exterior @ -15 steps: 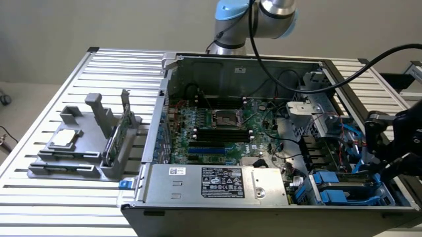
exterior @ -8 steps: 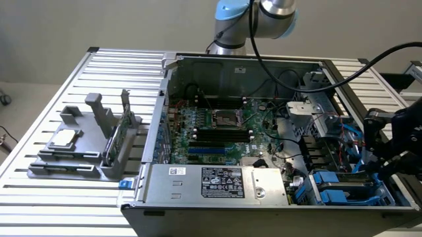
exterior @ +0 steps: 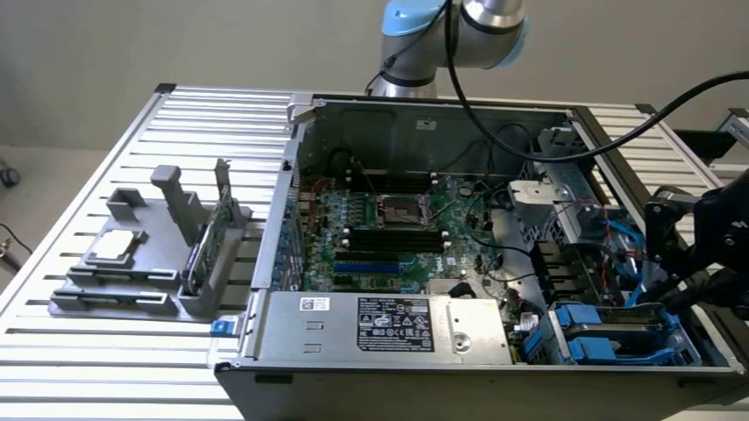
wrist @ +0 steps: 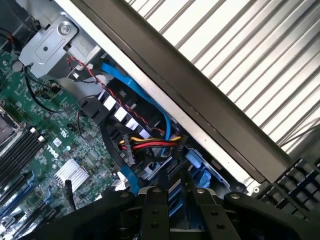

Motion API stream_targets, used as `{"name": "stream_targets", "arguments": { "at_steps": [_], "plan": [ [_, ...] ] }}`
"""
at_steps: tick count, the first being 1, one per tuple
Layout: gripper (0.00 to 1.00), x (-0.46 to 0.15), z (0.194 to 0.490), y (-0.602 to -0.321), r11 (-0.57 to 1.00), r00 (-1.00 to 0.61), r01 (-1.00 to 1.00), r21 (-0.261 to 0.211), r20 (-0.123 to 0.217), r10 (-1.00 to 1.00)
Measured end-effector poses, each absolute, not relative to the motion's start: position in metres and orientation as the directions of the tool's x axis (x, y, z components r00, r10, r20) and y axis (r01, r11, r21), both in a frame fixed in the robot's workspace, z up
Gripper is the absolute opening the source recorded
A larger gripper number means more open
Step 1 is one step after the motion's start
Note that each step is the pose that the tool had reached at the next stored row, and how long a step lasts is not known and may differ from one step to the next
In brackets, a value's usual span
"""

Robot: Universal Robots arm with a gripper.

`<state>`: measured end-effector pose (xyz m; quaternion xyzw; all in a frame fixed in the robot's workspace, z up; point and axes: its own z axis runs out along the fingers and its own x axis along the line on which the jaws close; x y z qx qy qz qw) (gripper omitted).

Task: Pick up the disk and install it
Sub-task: 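Insert the first disk wire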

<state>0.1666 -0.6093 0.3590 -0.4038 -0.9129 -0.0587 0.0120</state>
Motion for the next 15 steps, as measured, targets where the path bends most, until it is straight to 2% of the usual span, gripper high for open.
{"name": "stream_targets", "arguments": {
  "at_steps": [15],
  "plan": [
    [0.25, 0.1664, 0.3560, -0.6093, 0.524, -0.532, 0.846, 0.097, 0.080, 0.843]
  ]
}}
